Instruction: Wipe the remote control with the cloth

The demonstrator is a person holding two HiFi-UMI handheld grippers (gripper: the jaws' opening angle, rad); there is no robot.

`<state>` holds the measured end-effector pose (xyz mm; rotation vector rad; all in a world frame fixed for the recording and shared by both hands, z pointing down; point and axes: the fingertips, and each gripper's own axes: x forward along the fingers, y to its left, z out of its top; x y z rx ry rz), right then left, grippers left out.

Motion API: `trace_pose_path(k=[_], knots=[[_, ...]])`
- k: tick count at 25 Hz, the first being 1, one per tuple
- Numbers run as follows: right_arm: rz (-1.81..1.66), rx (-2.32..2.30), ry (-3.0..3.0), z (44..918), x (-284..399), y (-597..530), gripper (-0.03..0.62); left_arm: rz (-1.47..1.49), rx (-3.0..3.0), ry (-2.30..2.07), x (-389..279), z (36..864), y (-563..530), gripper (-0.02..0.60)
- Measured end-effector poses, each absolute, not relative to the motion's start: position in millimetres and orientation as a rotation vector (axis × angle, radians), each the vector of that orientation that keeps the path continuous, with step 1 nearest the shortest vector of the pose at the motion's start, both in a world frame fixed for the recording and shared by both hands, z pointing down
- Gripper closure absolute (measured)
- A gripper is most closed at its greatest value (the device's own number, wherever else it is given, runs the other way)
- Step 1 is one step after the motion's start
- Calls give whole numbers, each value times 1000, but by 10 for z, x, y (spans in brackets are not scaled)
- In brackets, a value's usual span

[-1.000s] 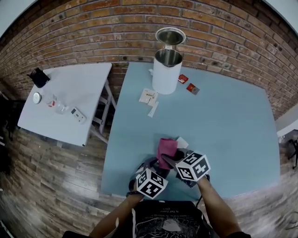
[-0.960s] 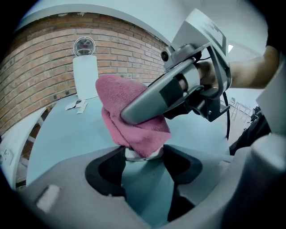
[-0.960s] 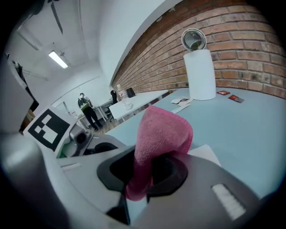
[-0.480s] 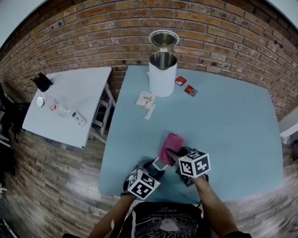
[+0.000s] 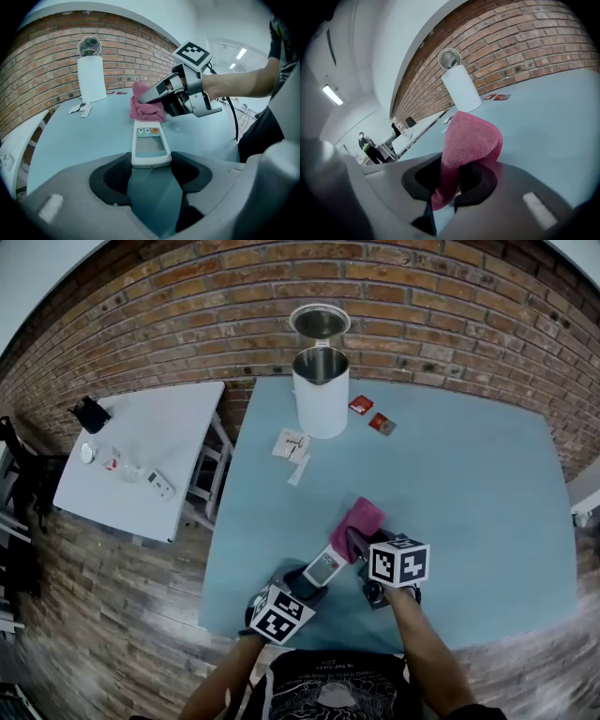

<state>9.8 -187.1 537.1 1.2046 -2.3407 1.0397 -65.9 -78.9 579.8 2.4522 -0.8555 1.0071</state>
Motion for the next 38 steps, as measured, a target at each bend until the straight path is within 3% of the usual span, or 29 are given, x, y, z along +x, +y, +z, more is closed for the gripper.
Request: trace_pose_path(k=[19, 38], knots=[[1023, 1579, -2264, 5223, 843, -1839, 525, 1006, 2442, -904, -692, 5756, -808, 322], [1010, 1230, -2338, 5363, 146, -1133, 525, 999, 2447, -900, -687, 5783, -812, 321]])
